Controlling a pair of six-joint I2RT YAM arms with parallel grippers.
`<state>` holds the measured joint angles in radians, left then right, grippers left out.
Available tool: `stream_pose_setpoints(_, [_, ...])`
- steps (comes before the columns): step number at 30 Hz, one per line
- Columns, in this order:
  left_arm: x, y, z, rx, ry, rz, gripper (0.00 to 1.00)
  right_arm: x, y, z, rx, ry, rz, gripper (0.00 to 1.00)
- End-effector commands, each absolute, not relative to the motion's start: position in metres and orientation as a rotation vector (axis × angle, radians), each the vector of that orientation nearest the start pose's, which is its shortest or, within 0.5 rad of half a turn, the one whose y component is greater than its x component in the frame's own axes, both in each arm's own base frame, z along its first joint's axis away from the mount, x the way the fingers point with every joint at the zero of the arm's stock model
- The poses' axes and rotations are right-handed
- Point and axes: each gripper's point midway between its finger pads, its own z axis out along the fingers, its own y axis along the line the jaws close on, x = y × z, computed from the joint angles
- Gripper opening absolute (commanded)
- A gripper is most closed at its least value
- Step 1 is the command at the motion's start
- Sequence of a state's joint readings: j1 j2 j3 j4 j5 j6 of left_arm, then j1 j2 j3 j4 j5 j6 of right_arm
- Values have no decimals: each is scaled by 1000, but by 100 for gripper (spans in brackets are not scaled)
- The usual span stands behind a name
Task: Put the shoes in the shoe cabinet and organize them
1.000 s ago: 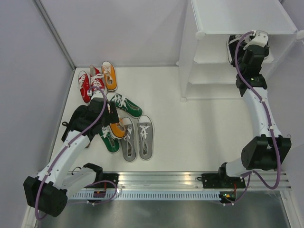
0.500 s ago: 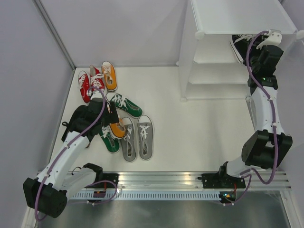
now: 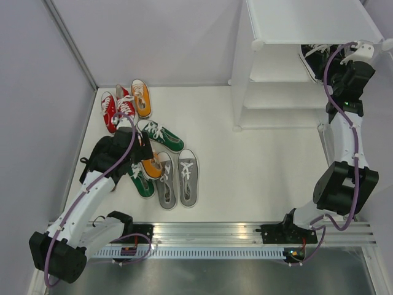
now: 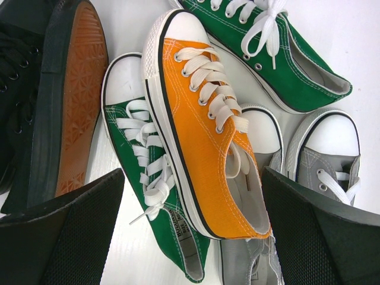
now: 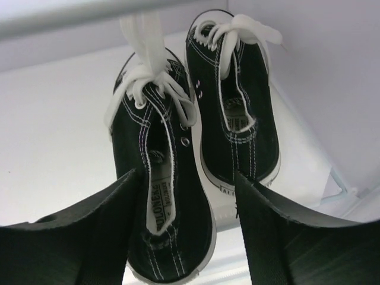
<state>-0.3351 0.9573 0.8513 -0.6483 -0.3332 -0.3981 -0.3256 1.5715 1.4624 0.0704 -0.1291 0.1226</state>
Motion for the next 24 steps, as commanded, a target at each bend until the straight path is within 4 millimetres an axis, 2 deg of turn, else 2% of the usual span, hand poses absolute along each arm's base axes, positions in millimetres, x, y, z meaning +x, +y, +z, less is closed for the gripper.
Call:
stream_pose_setpoints(1, [274,-51,176,-206,2228,-9,99,491,-141,365,266,1556,-64,71])
stream_pose_setpoints(3, [274,-51,176,-203,2229,-10,99,483,-139,368,277,1551,-60,73])
stream_pose_setpoints(5, [274,-50,176,-204,2228,-9,99,478,-136,359,288,1566,-53,73])
stream_pose_setpoints(6, [274,-51,176,-203,2229,-10,99,472,-135,363,297,1555,-55,73])
stream_pose_setpoints(7, [274,-51,176,-203,2229,-12,99,469,-135,356,312,1569,-53,73])
stream_pose_setpoints(9, [274,-51,175,-204,2232,-10,99,463,-133,358,322,1564,-47,73])
stream_pose_setpoints(10, [274,-51,176,-202,2230,-14,99,461,-132,350,332,1581,-41,73])
stream_pose_setpoints(13, [274,-51,176,-203,2230,-14,99,457,-126,344,327,1584,-7,73])
stream_pose_setpoints(18, [274,-52,176,-200,2231,-21,99,461,-119,341,311,1591,28,61])
stream_pose_setpoints(19, [274,-52,175,-200,2233,-20,99,462,-116,345,303,1585,34,55])
stream_pose_setpoints(22, [274,-52,175,-201,2232,-19,99,470,-114,348,295,1585,45,50])
stream_pose_setpoints(24, [274,-52,176,-202,2229,-18,99,476,-115,345,304,1591,55,43])
